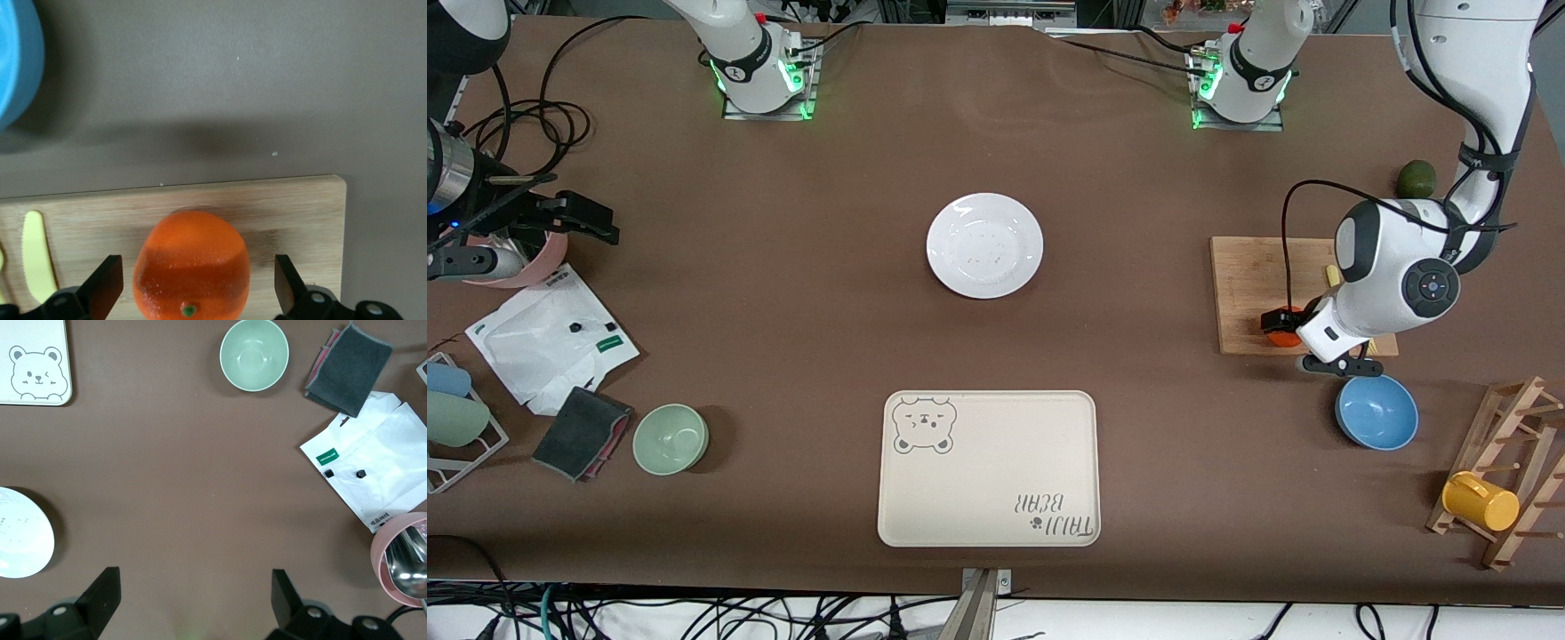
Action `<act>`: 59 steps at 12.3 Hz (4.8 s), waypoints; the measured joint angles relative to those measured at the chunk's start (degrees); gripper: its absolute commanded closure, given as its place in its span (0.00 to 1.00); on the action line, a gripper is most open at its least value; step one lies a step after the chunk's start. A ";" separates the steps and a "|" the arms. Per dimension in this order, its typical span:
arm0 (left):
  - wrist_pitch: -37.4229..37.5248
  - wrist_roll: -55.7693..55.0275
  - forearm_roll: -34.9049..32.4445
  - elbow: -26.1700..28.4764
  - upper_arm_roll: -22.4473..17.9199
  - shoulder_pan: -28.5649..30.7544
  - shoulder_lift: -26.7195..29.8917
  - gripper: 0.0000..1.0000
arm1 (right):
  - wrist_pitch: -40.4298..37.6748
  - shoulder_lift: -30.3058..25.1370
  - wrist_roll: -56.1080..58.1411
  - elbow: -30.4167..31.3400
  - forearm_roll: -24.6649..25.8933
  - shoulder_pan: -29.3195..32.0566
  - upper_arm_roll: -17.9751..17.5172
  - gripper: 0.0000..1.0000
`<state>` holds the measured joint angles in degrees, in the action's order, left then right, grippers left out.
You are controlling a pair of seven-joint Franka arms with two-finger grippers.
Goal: Place orange and plate with both arms
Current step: 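Reach the left gripper down to the orange and close on it, then lift the orange with the left gripper and carry it over the plate, then lower the orange onto the white plate and open the left gripper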
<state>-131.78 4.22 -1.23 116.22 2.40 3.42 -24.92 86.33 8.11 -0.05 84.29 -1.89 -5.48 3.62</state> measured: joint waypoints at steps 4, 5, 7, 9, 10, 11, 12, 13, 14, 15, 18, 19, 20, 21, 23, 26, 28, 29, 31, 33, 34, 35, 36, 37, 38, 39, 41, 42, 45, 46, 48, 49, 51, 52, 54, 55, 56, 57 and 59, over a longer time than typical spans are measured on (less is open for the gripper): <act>-0.30 0.02 -0.01 0.53 0.00 0.02 -0.51 0.12 | -0.01 0.00 -0.01 0.32 0.00 0.00 0.05 0.00; -0.30 0.02 -0.01 0.61 0.00 0.03 -0.58 0.22 | -0.01 0.00 -0.01 0.59 0.00 0.01 0.22 0.00; -0.30 0.02 -0.01 0.66 0.00 0.06 -0.77 0.42 | -0.01 0.00 -0.01 0.80 0.00 0.02 0.59 0.00; -0.30 0.03 -0.02 0.61 0.03 0.06 -0.80 0.54 | 0.03 -0.01 -0.01 0.80 0.00 0.01 0.64 0.00; -0.30 0.03 -0.02 0.60 0.03 0.06 -0.80 0.55 | 0.04 -0.01 -0.01 0.80 0.00 0.01 0.64 0.00; -0.30 0.03 -0.02 0.59 0.03 0.06 -0.80 0.55 | 0.05 -0.01 -0.01 0.80 0.00 0.02 0.65 0.00; -0.34 0.03 -0.02 0.43 0.03 0.06 -0.82 0.55 | 0.05 -0.01 -0.01 0.80 0.00 0.01 0.65 0.00; -0.33 0.03 -0.02 -0.24 0.07 0.01 -0.86 0.60 | 0.05 -0.02 -0.01 0.80 0.00 0.02 0.65 0.00; 0.16 0.03 -0.02 -1.42 0.16 -0.16 -0.85 0.61 | 0.05 -0.02 -0.01 0.80 0.00 0.01 0.65 0.00; 1.72 0.02 -0.02 -3.22 0.34 -0.63 -0.83 0.62 | 0.05 -0.02 -0.01 0.80 0.00 0.02 0.66 0.00; 9.83 -1.97 -0.01 -8.47 1.96 -2.75 -0.70 0.66 | 0.05 -0.02 -0.01 0.80 0.00 0.02 0.66 0.00; 11.20 -3.72 -0.01 -9.37 3.21 -2.84 -0.60 0.66 | 0.05 -0.02 -0.01 0.80 0.00 0.02 0.67 0.00; 11.91 -5.88 0.00 -10.07 4.73 -2.86 -0.40 0.66 | 0.05 -0.02 -0.01 0.80 0.00 0.02 0.67 0.00; 12.95 -8.84 0.00 -10.80 6.69 -2.87 -0.22 0.66 | 0.05 -0.02 -0.01 0.80 0.00 0.02 0.67 0.00; 15.40 -17.11 0.00 -11.78 11.68 -2.98 -0.08 0.66 | 0.05 -0.03 -0.01 0.80 0.00 0.02 0.67 0.00; 15.93 -33.20 0.01 -11.87 20.69 -3.65 -0.09 0.66 | 0.05 -0.03 -0.01 0.81 -0.01 0.02 0.68 0.00; 15.93 -41.36 0.01 -12.07 24.79 -4.82 -0.08 0.66 | 0.05 -0.03 -0.01 0.81 -0.01 0.02 0.68 0.00; 15.93 -45.49 0.01 -12.16 26.35 -5.89 -0.08 0.66 | 0.05 -0.03 -0.01 0.81 -0.01 0.02 0.68 0.00; 15.89 -53.53 0.01 -12.64 27.87 -10.38 -0.15 0.66 | 0.05 -0.03 -0.01 0.82 -0.01 0.02 0.69 0.00; 15.22 -61.28 0.01 -14.18 28.01 -16.82 -1.04 0.66 | 0.05 -0.03 -0.01 0.84 -0.01 0.03 0.81 0.00; 14.52 -64.97 0.01 -15.24 28.00 -19.70 -1.89 0.66 | 0.05 -0.03 -0.01 0.84 -0.01 0.03 0.91 0.00; 13.30 -68.14 0.01 -16.33 27.96 -22.08 -3.07 0.66 | 0.04 -0.03 -0.01 0.84 -0.01 0.03 0.96 0.00; 11.21 -70.90 0.01 -17.25 27.90 -23.83 -4.48 0.66 | 0.05 -0.03 -0.01 0.85 -0.01 0.03 0.97 0.00; 8.23 -73.45 0.00 -17.90 27.80 -25.19 -6.14 0.66 | 0.05 -0.03 -0.01 0.85 -0.01 0.03 0.97 0.00; 5.31 -75.42 0.00 -18.26 27.69 -26.14 -7.83 0.66 | 0.05 -0.03 -0.01 0.86 -0.01 0.03 0.97 0.00; 3.49 -76.32 -0.01 -18.46 27.60 -26.83 -9.46 0.66 | 0.04 -0.03 -0.01 0.88 -0.01 0.03 0.99 0.00; 1.25 -77.12 -1.12 -18.70 26.85 -28.51 -12.15 0.66 | 0.04 -0.03 -0.01 0.95 -0.01 0.04 1.02 0.00; 0.57 -77.45 -2.16 -18.82 26.18 -29.32 -13.12 0.66 | 0.04 -0.03 -0.02 1.04 -0.02 0.03 1.10 0.00; -0.83 -78.35 -4.48 -19.07 25.57 -29.99 -15.22 0.65 | 0.04 -0.03 -0.02 1.18 -0.88 0.04 1.69 0.00; -0.90 -78.56 -4.77 -19.11 25.46 -30.23 -15.62 0.65 | 0.04 -0.03 -0.02 1.19 -0.95 0.04 1.74 0.00; -0.94 -79.10 -5.37 -19.12 24.71 -31.31 -16.11 0.58 | 0.04 -0.03 -0.02 1.20 -1.00 0.04 1.74 0.00; -0.96 -79.26 -5.82 -19.13 24.52 -31.77 -16.37 0.11 | 0.04 -0.03 -0.02 1.20 -1.01 0.04 1.74 0.00; -1.01 -79.30 -6.02 -19.26 24.29 -32.01 -16.66 0.00 | 0.04 -0.03 -0.02 1.20 -1.03 0.04 1.74 0.00; -1.01 -79.30 -6.03 -19.40 24.13 -32.00 -16.67 0.00 | 0.04 -0.03 -0.02 1.20 -1.03 0.04 1.74 0.00; -1.00 -79.30 -6.06 -19.82 23.93 -31.96 -16.67 0.00 | 0.04 -0.03 -0.02 1.20 -1.04 0.04 1.74 0.00; -0.96 -79.30 -6.09 -20.13 23.91 -31.91 -16.65 0.00 | 0.04 -0.03 -0.02 1.20 -1.04 0.04 1.74 0.00; -0.63 -79.30 -6.12 -20.54 23.88 -31.77 -16.51 0.00 | 0.04 -0.03 -0.02 1.20 -1.05 0.04 1.75 0.00; 0.19 -79.30 -6.17 -20.97 23.83 -31.50 -16.06 0.00 | 0.04 -0.03 -0.02 1.20 -1.06 0.04 1.74 0.00; 1.97 -79.30 -6.20 -21.62 23.82 -29.98 -14.00 0.00 | 0.07 -0.03 -0.02 1.20 -1.07 0.04 1.74 0.00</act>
<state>-129.81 -75.08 -7.43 94.60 26.22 -26.57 -38.92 86.40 8.08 -0.07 85.50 -2.96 -5.44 5.37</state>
